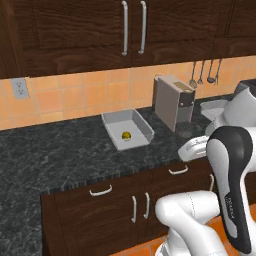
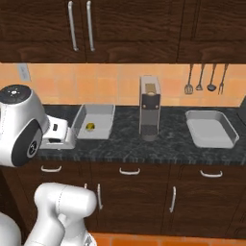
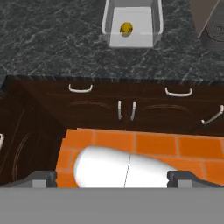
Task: Place one lemon and one chicken drumstick in each tupperware on the nearby counter, to pack two identical lunches.
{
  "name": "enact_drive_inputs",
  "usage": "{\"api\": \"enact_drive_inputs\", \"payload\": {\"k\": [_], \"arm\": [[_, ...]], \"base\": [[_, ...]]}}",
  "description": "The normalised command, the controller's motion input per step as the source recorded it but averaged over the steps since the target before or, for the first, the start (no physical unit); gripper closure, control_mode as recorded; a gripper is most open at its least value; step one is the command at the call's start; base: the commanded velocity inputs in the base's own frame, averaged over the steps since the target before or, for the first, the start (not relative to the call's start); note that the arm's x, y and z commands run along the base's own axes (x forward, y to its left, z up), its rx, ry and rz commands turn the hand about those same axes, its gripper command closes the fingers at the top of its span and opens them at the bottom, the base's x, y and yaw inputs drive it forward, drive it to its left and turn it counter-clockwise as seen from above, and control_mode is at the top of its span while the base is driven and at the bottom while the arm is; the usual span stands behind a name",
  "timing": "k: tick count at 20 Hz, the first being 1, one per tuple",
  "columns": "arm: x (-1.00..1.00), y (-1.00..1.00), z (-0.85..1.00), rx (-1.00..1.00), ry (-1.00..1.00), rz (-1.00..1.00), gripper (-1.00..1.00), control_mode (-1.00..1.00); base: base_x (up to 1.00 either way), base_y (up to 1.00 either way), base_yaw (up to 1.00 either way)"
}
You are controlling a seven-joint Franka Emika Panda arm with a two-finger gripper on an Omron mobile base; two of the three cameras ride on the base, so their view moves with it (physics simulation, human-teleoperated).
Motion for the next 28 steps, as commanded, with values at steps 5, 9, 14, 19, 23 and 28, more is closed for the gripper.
{"api": "enact_drive_inputs", "payload": {"k": [5, 9, 14, 19, 23, 28], "arm": [[0.00, 0.00, 0.00, 0.00, 0.00, 0.00, -1.00, 1.00], [0.00, 0.00, 0.00, 0.00, 0.00, 0.00, -1.00, 1.00], [0.00, 0.00, 0.00, 0.00, 0.00, 0.00, -1.00, 1.00], [0.00, 0.00, 0.00, 0.00, 0.00, 0.00, -1.00, 1.00], [0.00, 0.00, 0.00, 0.00, 0.00, 0.00, -1.00, 1.00], [0.00, 0.00, 0.00, 0.00, 0.00, 0.00, -1.00, 1.00]], "base": [[-0.50, -0.40, 0.00], [-0.09, -0.78, 0.34], [-0.40, -1.00, 0.31], [-0.61, -0.93, 0.09], [-0.47, -0.88, 0.01], [-0.11, -0.89, 0.00]]}}
